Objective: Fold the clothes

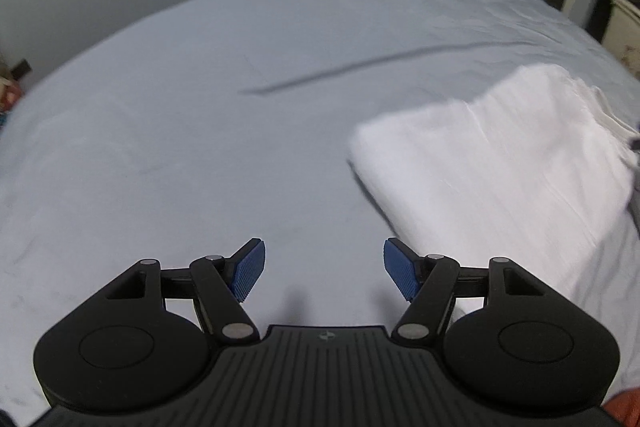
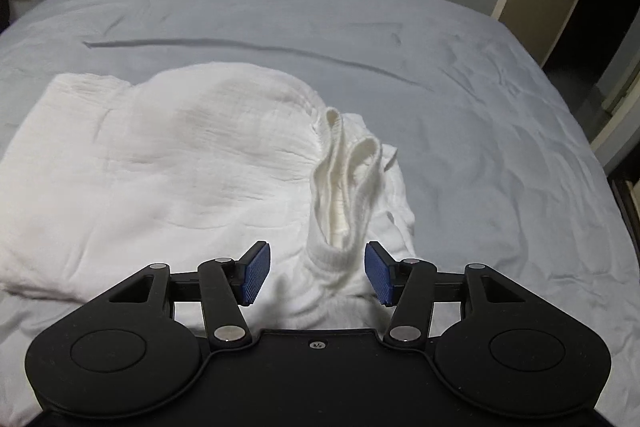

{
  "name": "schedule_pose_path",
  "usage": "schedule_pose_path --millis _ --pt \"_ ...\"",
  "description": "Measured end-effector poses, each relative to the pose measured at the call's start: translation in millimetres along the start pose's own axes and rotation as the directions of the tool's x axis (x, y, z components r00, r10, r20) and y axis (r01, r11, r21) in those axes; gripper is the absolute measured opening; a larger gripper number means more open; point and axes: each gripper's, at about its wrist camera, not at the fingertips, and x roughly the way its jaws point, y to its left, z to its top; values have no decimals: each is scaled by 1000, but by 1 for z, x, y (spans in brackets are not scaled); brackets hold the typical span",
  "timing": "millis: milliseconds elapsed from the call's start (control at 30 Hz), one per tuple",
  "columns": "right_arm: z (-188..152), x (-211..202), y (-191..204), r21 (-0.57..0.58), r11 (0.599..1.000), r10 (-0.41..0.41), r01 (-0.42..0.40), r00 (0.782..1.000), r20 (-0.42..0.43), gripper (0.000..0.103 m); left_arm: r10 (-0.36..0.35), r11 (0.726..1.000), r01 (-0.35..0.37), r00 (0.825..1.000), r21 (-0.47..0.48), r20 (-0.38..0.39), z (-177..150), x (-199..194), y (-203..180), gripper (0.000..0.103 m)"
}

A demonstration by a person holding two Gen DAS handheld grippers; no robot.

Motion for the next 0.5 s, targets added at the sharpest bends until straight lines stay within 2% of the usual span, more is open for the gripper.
schedule_pose_path --millis 100,200,233,267,333,500 --pt "7 16 0 24 999 -20 21 1000 -18 51 -79 996 79 997 -29 -3 -17 13 -3 64" --pt "11 31 -5 68 997 -19 22 999 -46 48 -118 992 118 993 -36 2 -29 22 -6 64" --pt "13 36 -7 82 996 -18 22 998 -56 35 -132 990 132 991 -46 12 -33 25 -7 64" --pt "14 39 -8 93 995 -18 24 998 -63 13 -142 988 143 990 -58 23 -36 28 -9 64" --pt "14 38 -10 97 995 -28 34 998 -59 11 -154 984 157 987 -86 45 -39 35 -16 64" --pt "19 23 -13 65 989 -130 129 992 2 9 -179 974 191 979 -120 100 -51 34 -28 65"
